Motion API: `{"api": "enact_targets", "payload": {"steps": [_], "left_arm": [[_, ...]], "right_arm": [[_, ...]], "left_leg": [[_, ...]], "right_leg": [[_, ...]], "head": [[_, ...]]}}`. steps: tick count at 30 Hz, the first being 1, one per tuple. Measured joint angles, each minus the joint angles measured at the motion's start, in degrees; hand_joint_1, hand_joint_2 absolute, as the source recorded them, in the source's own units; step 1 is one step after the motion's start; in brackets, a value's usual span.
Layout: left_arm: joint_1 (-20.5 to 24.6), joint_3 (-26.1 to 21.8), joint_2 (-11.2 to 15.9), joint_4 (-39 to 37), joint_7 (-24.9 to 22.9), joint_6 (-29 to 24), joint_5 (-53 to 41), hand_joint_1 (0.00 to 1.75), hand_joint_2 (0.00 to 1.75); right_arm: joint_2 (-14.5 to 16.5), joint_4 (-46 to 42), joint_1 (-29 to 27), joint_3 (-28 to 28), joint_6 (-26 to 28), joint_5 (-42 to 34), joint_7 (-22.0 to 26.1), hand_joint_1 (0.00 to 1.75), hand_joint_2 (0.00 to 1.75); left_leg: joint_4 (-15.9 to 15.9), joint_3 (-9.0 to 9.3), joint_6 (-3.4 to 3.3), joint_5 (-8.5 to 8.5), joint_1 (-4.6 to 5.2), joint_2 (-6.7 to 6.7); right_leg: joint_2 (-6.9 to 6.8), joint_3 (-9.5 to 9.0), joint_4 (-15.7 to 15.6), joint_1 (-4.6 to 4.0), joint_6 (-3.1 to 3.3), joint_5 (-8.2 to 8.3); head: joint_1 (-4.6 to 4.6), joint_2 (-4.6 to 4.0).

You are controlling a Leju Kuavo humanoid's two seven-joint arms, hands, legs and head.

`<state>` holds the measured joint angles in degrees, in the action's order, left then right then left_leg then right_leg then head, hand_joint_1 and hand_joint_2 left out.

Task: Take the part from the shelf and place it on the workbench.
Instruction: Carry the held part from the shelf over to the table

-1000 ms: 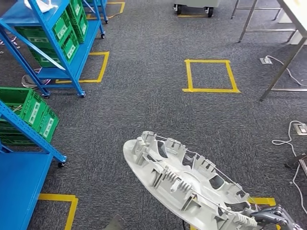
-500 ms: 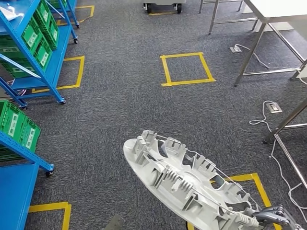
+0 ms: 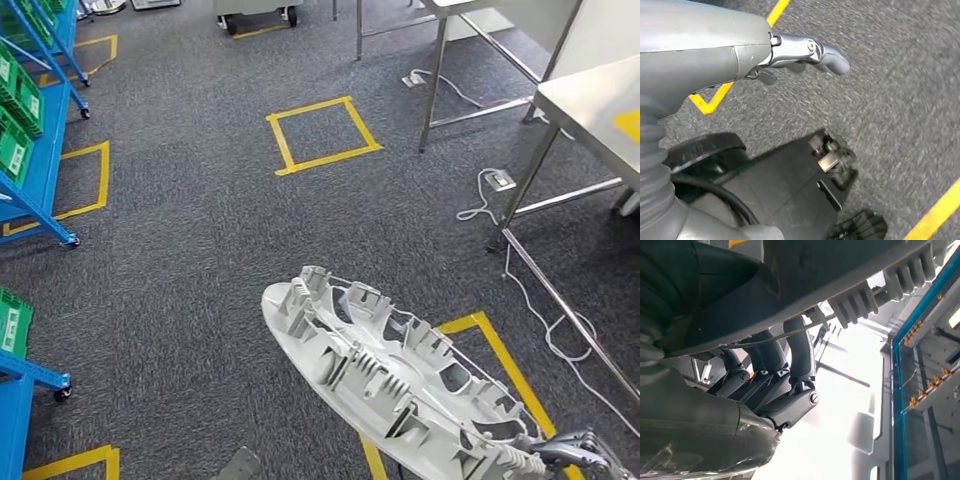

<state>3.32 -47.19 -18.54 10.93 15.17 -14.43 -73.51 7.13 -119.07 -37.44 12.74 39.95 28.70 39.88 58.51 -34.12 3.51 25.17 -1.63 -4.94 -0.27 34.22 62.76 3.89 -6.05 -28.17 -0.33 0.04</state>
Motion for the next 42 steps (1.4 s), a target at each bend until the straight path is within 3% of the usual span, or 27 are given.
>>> {"api": "enact_targets", "payload": {"steps": [2,4,5,6,8,10,11,12,14,16,18,20,21,23,25,26,27,29,30,31,33,35,37,38,39,41,42], "left_arm": [[0.0,0.0,-0.1,0.0,0.2,0.1,-0.2,0.00,1.75],[0.0,0.1,-0.1,0.0,0.5,0.2,-0.5,0.00,1.75],[0.0,0.1,-0.1,0.0,0.7,0.2,-0.6,0.00,1.75],[0.0,0.1,-0.1,0.0,0.8,0.2,-0.7,0.00,1.75],[0.0,0.1,0.0,0.0,0.9,0.2,-0.8,0.00,1.75],[0.0,0.1,0.2,0.0,0.9,0.1,-0.7,0.00,1.75],[0.0,0.1,0.3,0.0,0.9,0.0,-0.6,0.00,1.75],[0.0,0.1,0.4,0.0,0.9,0.0,-0.6,0.00,1.75],[0.1,0.0,0.1,0.0,0.9,-0.1,-0.4,0.00,1.75],[0.1,0.0,-0.2,0.0,0.9,-0.1,-0.4,0.00,1.75],[0.0,0.0,-0.2,0.0,0.9,-0.1,-0.3,0.00,1.75],[-0.2,-0.1,-0.2,0.0,0.9,-0.1,0.0,0.00,1.75],[-0.3,-0.1,-0.2,0.0,1.0,-0.1,0.2,0.00,1.75],[-0.3,-0.2,-0.2,0.0,1.1,-0.1,0.8,0.00,1.75],[-0.4,-0.2,-0.1,0.0,1.3,-0.1,1.5,0.00,1.75],[-0.3,-0.3,0.0,0.0,1.4,-0.1,1.7,0.00,1.75],[-0.3,-0.3,0.0,0.0,1.5,-0.1,1.9,0.00,1.75],[-0.1,-0.3,0.0,0.0,1.6,-0.2,2.2,0.00,1.75],[0.0,-0.3,-0.1,0.0,1.6,-0.2,2.2,0.00,1.75],[0.1,-0.3,-0.1,0.0,1.7,-0.3,2.2,0.00,1.75],[0.0,-0.4,-0.1,0.0,1.8,-0.2,2.2,0.00,1.75],[-0.2,-0.5,-0.1,0.0,1.8,-0.1,2.3,0.00,1.75],[-0.3,-0.5,-0.1,0.0,1.8,0.1,2.3,0.00,1.75],[-0.3,-0.6,0.0,0.0,1.8,0.2,2.2,0.00,1.75],[-0.4,-0.6,0.0,0.0,1.7,0.2,2.2,0.00,1.75],[-0.5,-0.6,0.0,0.0,1.7,0.2,2.2,0.00,1.75],[-0.6,-0.6,0.0,0.0,1.6,0.2,2.2,0.00,1.75]], "right_arm": [[0.0,0.0,0.1,0.1,0.0,-0.1,0.0,1.75,1.75],[0.0,0.0,0.3,0.2,0.0,-0.2,0.0,1.75,1.75],[0.0,0.0,0.4,0.3,0.0,-0.3,0.0,1.75,1.75],[0.0,0.0,0.6,0.3,0.0,-0.4,0.0,1.75,1.75],[0.0,0.1,0.7,0.4,0.0,-0.6,0.0,1.75,1.75],[0.0,0.3,1.2,0.6,0.0,-0.8,0.0,1.75,1.75],[0.0,0.4,1.4,0.7,0.0,-0.9,0.0,1.75,1.75],[0.0,0.6,1.6,0.8,0.0,-1.0,0.0,1.75,1.75],[0.0,0.8,1.7,1.0,0.0,-1.0,0.0,1.75,1.75],[0.0,0.9,1.9,1.2,0.0,-1.1,0.0,1.75,1.75],[-0.1,1.0,2.1,1.5,0.0,-1.1,0.0,1.75,1.75],[-0.1,1.2,2.4,1.6,0.0,-1.2,0.0,1.75,1.75],[-0.1,1.4,2.4,1.7,0.0,-1.2,0.0,1.75,1.75],[-0.1,2.0,3.0,2.0,0.0,-1.3,0.0,1.75,1.75],[-0.2,3.1,4.4,2.8,-0.1,-1.3,0.0,1.75,1.75],[-0.2,3.9,5.4,3.2,-0.1,-1.4,0.0,1.75,1.75],[-0.3,4.6,6.2,3.5,-0.1,-1.5,0.0,1.75,1.75],[-0.3,5.5,7.4,4.0,-0.1,-1.6,0.0,1.75,1.75],[-0.3,5.8,7.7,4.2,-0.1,-1.6,0.0,1.75,1.75],[-0.3,6.1,8.0,4.4,-0.1,-1.6,0.0,1.75,1.75],[-0.4,6.7,8.5,4.7,-0.1,-1.6,0.0,1.75,1.75],[-0.4,7.3,9.1,4.9,-0.1,-1.6,0.0,1.75,1.75],[-0.5,8.1,9.8,5.2,-0.1,-1.6,0.0,1.75,1.75],[-0.5,8.6,10.1,5.3,-0.1,-1.5,0.0,1.75,1.75],[-0.5,9.0,10.5,5.5,-0.1,-1.4,0.0,1.75,1.75],[-0.6,9.6,10.9,5.8,-0.1,-1.3,0.0,1.75,1.75],[-0.6,9.9,11.1,5.9,-0.1,-1.3,0.0,1.75,1.75]], "left_leg": [[4.4,-1.52,-0.39,3.85,0.01,2.34],[12.1,-4.49,-1.48,8.09,0.81,3.83],[15.1,-5.72,-2.12,9.06,1.52,4.12],[16.0,-6.07,-2.93,8.76,2.34,4.37],[11.5,-3.70,-5.24,5.82,4.28,5.36],[3.0,1.31,-8.10,3.24,6.27,7.96],[-0.3,3.28,-8.96,2.74,6.85,8.80],[-2.4,4.57,-9.32,2.68,7.10,9.21],[-3.9,5.56,-8.72,2.79,6.70,8.06],[-4.5,6.52,-8.02,2.93,6.12,6.87],[-4.6,7.39,-7.51,3.42,5.81,5.44],[-4.6,8.33,-7.08,4.35,5.55,3.86],[-4.6,8.99,-6.84,4.94,5.29,3.09],[-4.6,10.86,-6.19,6.40,4.50,1.64],[-4.6,13.03,-5.33,8.19,3.81,0.27],[-4.7,13.79,-4.94,9.03,3.73,-0.38],[-4.9,14.44,-4.67,9.71,3.77,-0.96],[-4.4,14.79,-4.27,9.81,3.89,-1.57],[-2.4,13.97,-3.99,8.88,3.81,-0.99],[1.0,11.97,-3.59,7.61,3.67,0.14],[10.2,5.35,-2.83,6.68,3.21,2.91],[15.9,-1.32,-2.39,10.45,2.73,4.03],[16.0,-5.56,-2.13,14.56,2.54,4.19],[14.3,-6.62,-2.01,14.55,2.52,4.38],[11.5,-7.13,-1.93,12.10,2.48,4.94],[4.4,-7.57,-2.20,3.28,2.34,6.98],[1.7,-7.46,-2.41,-0.16,2.32,7.84]], "right_leg": [[1.11,0.97,0.0,-0.51,1.29,0.44],[2.22,1.47,-0.6,-1.25,2.27,1.27],[2.90,1.71,-1.0,-1.67,2.81,1.57],[3.61,1.98,-1.2,-2.06,3.33,1.75],[5.13,2.56,-1.6,-2.62,4.34,2.21],[6.57,2.88,-1.9,-2.76,4.91,2.86],[7.25,2.85,-2.1,-2.83,4.99,3.18],[7.84,2.69,-2.2,-2.95,4.95,3.56],[8.41,2.53,-2.1,-3.53,4.65,4.18],[6.33,3.20,-0.5,-4.34,4.45,3.31],[3.13,5.98,4.9,-4.81,4.31,0.54],[1.68,9.77,11.5,-4.75,3.91,-1.59],[1.37,10.83,12.9,-4.66,3.64,-1.40],[0.45,9.87,9.4,-4.25,2.71,1.77],[-2.07,7.31,2.6,-3.92,1.51,5.37],[-3.04,6.35,0.4,-4.02,1.71,5.94],[-3.41,5.91,-0.6,-4.18,2.30,5.83],[-2.03,5.25,-0.7,-4.31,4.14,4.67],[-1.16,4.88,-0.8,-4.18,4.67,4.27],[-0.45,4.34,-1.0,-4.09,5.12,3.79],[0.96,2.94,-1.6,-3.91,5.91,2.80],[2.61,0.92,-2.2,-3.63,6.28,1.58],[4.55,-1.78,-2.6,-3.13,6.24,-0.07],[5.49,-3.20,-2.7,-2.83,6.09,-1.02],[6.33,-4.48,-2.7,-2.55,5.86,-2.05],[7.86,-6.59,-3.0,-2.18,5.26,-4.01],[8.60,-7.50,-3.6,-2.13,4.97,-5.08]], "head": [[-0.71,0.00],[-1.17,0.00],[-1.25,0.00],[-1.27,0.00],[-1.28,0.00],[-1.31,0.00],[-1.45,0.00],[-1.55,0.00],[-1.76,0.00],[-1.55,0.01],[-1.34,0.01],[-1.32,0.00],[-1.30,0.00],[-1.29,0.00],[-1.15,0.00],[-1.06,0.01],[-1.08,0.01],[-1.26,0.02],[-1.37,0.02],[-1.42,0.02],[-1.51,0.03],[-1.54,0.04],[-1.54,0.03],[-1.56,0.03],[-1.60,0.03],[-2.06,0.03],[-2.32,0.03]]}}
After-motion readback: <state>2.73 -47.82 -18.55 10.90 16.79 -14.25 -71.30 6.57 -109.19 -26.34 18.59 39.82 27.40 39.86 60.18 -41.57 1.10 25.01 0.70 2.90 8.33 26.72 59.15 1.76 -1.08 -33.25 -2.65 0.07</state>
